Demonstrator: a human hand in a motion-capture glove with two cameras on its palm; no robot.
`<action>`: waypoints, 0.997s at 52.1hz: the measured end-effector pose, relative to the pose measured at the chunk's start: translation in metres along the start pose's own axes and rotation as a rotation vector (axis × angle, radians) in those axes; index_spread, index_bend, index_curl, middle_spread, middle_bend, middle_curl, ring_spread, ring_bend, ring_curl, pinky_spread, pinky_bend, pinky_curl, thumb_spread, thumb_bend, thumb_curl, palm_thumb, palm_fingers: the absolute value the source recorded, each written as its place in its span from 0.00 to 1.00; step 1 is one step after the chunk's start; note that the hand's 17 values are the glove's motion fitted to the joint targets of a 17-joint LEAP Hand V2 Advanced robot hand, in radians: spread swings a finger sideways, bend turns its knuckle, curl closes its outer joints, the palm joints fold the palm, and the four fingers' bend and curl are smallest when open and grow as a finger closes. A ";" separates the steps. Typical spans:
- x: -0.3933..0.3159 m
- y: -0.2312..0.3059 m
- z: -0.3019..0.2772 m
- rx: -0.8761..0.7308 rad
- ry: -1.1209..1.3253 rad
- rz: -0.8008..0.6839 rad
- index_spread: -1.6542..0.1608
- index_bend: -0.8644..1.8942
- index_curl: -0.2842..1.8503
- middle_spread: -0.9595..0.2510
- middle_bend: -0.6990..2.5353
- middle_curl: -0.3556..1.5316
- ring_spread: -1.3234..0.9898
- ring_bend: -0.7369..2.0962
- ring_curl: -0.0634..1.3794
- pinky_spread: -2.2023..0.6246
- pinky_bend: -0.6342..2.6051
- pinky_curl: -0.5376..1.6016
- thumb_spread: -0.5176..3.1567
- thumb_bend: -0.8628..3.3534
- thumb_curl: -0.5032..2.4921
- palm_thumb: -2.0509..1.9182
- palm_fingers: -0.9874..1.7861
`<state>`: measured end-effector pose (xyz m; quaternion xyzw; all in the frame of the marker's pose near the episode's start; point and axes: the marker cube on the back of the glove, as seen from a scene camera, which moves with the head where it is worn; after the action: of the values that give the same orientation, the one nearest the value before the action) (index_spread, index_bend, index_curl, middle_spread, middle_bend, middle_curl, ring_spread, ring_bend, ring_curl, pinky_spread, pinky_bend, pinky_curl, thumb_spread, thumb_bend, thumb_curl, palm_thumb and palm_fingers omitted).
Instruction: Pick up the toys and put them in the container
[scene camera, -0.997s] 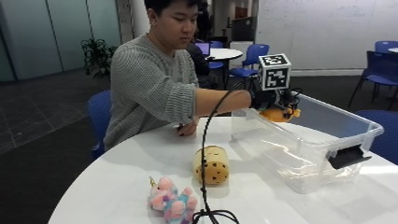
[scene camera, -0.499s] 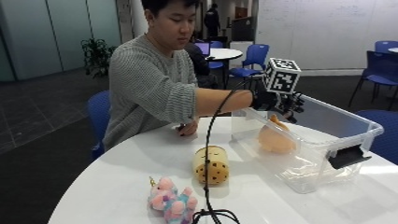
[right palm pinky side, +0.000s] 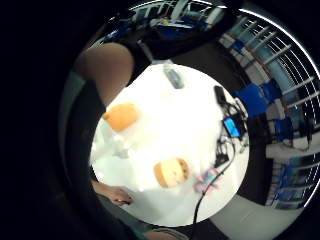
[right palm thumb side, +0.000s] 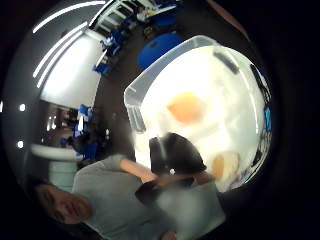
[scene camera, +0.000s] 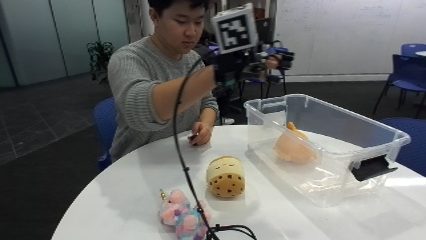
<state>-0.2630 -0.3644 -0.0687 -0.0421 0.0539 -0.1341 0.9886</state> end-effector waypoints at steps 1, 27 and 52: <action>0.007 0.014 -0.006 0.006 0.004 -0.020 0.71 0.37 0.30 0.64 0.26 0.36 0.52 0.38 0.28 0.79 0.54 0.41 0.48 0.20 0.29 0.54 0.31; 0.086 0.246 0.077 -0.021 0.106 0.237 0.70 0.38 0.31 0.64 0.26 0.34 0.52 0.37 0.28 0.79 0.52 0.40 0.49 0.20 0.28 0.54 0.34; 0.141 0.142 0.220 -0.259 0.280 0.365 0.70 0.38 0.30 0.65 0.27 0.32 0.52 0.37 0.29 0.78 0.57 0.42 0.50 0.21 0.29 0.57 0.36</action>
<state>-0.0649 -0.2514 0.1221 -0.1389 0.2136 0.0500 0.9657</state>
